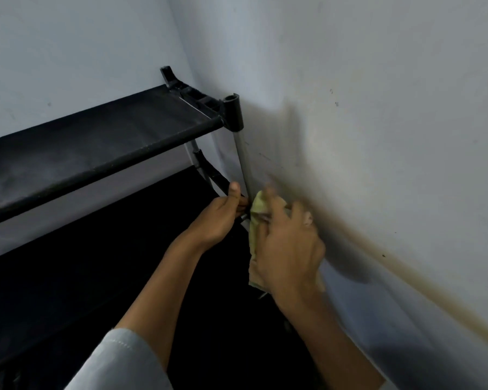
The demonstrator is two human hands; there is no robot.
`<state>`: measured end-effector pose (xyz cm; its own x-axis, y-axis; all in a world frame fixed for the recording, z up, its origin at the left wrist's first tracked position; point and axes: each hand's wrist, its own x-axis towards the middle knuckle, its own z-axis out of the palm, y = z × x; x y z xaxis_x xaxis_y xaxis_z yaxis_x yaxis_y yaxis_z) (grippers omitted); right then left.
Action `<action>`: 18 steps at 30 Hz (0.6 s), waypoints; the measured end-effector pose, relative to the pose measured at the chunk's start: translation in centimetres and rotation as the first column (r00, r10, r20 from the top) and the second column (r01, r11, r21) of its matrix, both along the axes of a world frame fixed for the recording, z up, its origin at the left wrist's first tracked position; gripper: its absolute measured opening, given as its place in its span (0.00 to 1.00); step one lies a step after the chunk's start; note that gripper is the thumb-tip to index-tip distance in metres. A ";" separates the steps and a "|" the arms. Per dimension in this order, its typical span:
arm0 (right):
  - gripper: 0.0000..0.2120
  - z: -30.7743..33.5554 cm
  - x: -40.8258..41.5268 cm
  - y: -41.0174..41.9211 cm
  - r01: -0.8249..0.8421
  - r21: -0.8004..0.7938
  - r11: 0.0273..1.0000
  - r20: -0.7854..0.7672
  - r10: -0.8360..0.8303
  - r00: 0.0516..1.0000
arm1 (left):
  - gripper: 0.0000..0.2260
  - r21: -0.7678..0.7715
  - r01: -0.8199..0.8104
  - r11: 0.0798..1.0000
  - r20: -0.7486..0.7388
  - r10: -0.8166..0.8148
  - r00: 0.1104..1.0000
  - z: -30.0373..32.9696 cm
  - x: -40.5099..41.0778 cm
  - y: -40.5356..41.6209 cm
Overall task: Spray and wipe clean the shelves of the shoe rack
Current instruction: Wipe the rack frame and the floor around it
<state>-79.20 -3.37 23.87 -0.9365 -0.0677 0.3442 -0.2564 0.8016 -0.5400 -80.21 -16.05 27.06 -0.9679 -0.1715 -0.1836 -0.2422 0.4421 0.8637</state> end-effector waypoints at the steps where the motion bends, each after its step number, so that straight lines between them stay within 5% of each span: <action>1: 0.24 -0.2 0.3 -0.5 -0.038 0.067 0.997 0.063 0.034 0.997 | 0.33 0.012 0.016 1.000 -0.003 -0.016 1.000 0.0 0.1 0.1; 4: 0.25 -0.8 0.5 -0.3 -0.098 0.235 0.967 0.218 0.046 0.975 | 0.26 0.023 0.024 0.999 -0.007 -0.023 1.000 0.3 0.3 0.4; 9: 0.17 -1.0 0.7 2.4 -0.208 0.205 0.956 0.390 0.115 0.913 | 0.40 0.002 -0.025 1.000 0.011 0.025 1.000 -0.3 -0.1 -0.1; 15: 0.20 -2.6 0.7 0.3 -0.193 -0.214 0.958 -0.148 0.163 0.975 | 0.44 0.009 -0.032 0.999 0.010 0.032 0.999 -0.5 -0.3 -0.3; 18: 0.17 -6.0 0.1 -0.4 -0.162 -0.178 0.971 -0.068 0.152 0.986 | 0.44 -0.011 -0.015 1.000 0.012 0.015 1.000 -0.7 -0.2 -0.5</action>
<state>-79.15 -3.82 17.82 -0.8992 -0.1436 0.4133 -0.4032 0.6386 -0.6554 -80.42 -16.58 26.32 -0.9630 -0.1881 -0.1930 -0.2590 0.4476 0.8559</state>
